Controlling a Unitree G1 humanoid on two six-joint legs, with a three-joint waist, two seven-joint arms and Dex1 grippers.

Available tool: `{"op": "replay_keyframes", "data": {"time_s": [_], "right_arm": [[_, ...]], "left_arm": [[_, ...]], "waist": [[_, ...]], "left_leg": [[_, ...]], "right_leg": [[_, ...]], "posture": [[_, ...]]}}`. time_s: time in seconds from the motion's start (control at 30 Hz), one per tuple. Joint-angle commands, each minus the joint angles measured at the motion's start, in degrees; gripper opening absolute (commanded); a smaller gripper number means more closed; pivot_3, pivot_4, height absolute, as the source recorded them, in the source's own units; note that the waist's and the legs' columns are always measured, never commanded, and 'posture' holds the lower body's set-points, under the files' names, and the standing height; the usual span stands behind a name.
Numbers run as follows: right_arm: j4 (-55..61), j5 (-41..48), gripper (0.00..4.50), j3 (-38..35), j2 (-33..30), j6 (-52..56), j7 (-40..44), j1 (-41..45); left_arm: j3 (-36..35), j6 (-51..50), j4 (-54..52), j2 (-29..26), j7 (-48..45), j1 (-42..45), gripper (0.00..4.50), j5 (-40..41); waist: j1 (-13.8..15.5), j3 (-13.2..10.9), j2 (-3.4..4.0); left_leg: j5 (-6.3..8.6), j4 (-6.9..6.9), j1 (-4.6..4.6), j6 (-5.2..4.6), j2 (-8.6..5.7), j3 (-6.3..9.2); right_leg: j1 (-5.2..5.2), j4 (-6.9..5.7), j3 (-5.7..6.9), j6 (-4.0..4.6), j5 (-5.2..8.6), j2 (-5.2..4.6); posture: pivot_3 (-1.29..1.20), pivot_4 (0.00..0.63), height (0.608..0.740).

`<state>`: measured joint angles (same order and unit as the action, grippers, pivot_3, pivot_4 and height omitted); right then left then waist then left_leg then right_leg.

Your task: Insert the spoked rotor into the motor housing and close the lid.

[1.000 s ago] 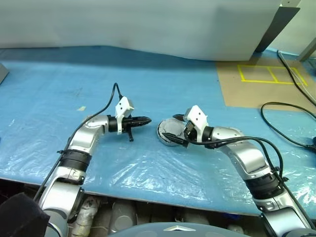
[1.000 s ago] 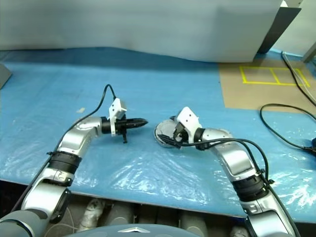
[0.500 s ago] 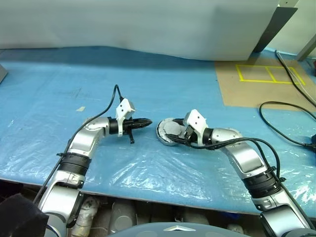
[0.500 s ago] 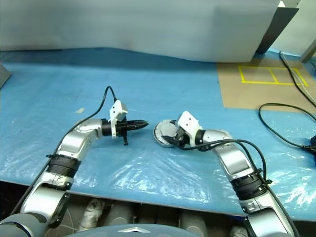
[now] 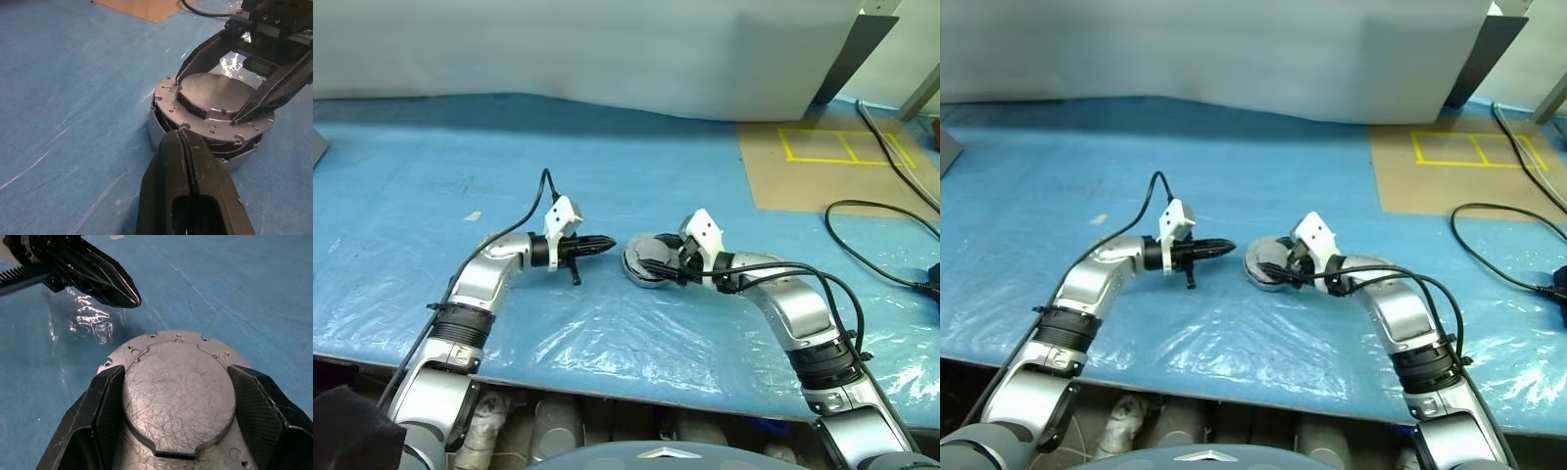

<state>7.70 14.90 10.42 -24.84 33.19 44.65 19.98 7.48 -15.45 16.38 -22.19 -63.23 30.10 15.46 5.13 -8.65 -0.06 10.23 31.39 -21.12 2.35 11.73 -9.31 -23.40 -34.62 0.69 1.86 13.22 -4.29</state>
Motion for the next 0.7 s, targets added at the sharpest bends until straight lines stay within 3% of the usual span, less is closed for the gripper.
{"op": "replay_keyframes", "data": {"time_s": [0.03, 0.7], "right_arm": [[2.5, 0.5, 2.97, 0.7, 0.6, 0.2, -0.3, 0.8], [-6.8, -8.7, 2.97, 6.0, 2.3, -6.9, -4.8, -1.9]], "left_arm": [[0.1, 0.4, -1.6, 0.0, 0.2, 0.6, 0.0, 0.1], [0.9, 1.2, -1.3, 0.8, 1.1, -0.1, 0.0, -0.6]], "waist": [[0.0, 0.0, 0.0], [-1.2, 0.0, -0.02]], "left_leg": [[0.0, -0.01, 0.0, 0.0, 0.0, 0.0], [0.01, 0.05, 0.19, 0.0, 0.02, 0.0]], "right_leg": [[-0.01, -0.01, 0.01, 0.01, 0.0, 0.0], [0.14, -0.05, -0.03, 0.02, 0.02, -0.02]], "posture": [[0.0, 0.15, 0.74], [0.0, 0.15, 0.74]]}}
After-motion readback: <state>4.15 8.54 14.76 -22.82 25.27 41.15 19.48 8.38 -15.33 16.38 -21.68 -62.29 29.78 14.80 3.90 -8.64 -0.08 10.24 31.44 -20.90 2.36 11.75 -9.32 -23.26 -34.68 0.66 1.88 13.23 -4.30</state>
